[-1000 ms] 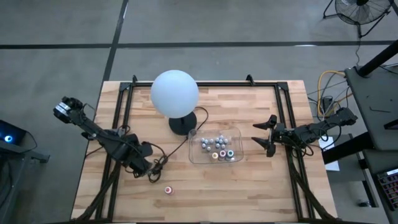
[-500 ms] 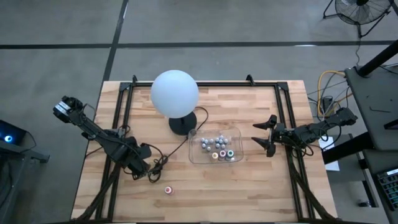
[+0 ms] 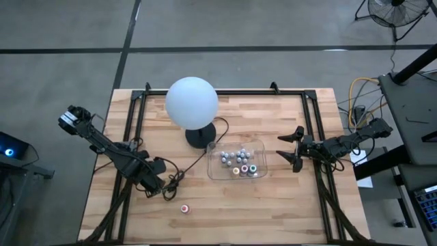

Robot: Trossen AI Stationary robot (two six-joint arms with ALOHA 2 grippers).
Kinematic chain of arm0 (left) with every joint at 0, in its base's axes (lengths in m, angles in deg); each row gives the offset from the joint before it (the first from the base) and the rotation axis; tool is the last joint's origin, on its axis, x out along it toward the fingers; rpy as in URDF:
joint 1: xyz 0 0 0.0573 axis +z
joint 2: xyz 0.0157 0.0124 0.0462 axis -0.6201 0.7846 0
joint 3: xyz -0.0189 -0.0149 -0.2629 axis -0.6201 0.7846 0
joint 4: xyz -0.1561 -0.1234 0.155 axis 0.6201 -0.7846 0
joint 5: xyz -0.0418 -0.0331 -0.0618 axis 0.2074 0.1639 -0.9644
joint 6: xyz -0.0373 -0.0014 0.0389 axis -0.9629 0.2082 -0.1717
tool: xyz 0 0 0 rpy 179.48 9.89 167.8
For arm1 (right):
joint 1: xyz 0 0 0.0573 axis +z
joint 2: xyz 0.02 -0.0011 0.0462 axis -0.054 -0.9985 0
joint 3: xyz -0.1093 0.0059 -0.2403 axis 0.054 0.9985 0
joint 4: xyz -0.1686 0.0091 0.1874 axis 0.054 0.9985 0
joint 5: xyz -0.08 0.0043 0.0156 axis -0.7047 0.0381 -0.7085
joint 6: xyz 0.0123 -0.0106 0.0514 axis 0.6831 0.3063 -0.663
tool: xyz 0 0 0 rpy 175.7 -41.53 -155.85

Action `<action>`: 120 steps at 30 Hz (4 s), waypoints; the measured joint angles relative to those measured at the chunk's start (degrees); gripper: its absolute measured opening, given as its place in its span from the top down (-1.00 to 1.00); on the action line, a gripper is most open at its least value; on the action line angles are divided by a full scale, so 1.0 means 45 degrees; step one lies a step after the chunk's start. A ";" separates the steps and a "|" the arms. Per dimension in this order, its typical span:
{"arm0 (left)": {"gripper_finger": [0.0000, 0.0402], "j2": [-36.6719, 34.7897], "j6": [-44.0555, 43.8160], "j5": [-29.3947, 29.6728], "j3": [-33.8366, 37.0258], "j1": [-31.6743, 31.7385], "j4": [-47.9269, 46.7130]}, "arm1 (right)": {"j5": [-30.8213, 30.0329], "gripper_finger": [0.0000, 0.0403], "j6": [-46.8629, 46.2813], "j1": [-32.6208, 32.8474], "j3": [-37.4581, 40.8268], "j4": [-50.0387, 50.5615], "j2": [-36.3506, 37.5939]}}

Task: Pick & Place food coloring
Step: Put the large yellow food coloring bottle into the transparent bin

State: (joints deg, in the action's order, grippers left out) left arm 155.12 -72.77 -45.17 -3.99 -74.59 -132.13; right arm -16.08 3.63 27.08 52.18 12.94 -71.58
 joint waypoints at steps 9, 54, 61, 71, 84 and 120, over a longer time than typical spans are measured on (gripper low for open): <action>0.56 -0.0010 -0.0075 -0.0137 -0.0379 0.0010 0.0009 | -0.0005 -0.54 0.0000 0.0000 0.0005 0.0000 0.0000; 0.57 0.4710 0.1956 -0.0438 -1.0364 0.0991 -0.3249 | 0.0000 -0.51 0.0000 -0.0010 0.0003 0.0000 0.0000; 0.57 0.6797 0.2716 -0.0436 -1.2882 0.1698 -0.3304 | -0.0002 -0.54 0.0000 -0.0010 0.0002 -0.0002 0.0000; 0.57 0.9402 0.3648 -0.0327 -1.6603 0.2831 -0.4025 | 0.0000 -0.50 0.0000 0.0000 0.0003 -0.0001 0.0000; 0.57 1.1456 0.4394 0.0774 -1.9409 0.4683 -0.4434 | 0.0000 -0.52 0.0000 0.0000 0.0003 -0.0001 -0.0003; 0.57 1.3276 0.3345 0.1619 -1.8750 0.5750 -0.3547 | -0.0005 -0.48 0.0000 -0.0010 0.0005 0.0000 -0.0005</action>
State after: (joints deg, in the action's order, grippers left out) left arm 214.86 -57.72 -37.88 -88.36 -48.72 -148.10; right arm -16.10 3.63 27.04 52.20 12.94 -71.60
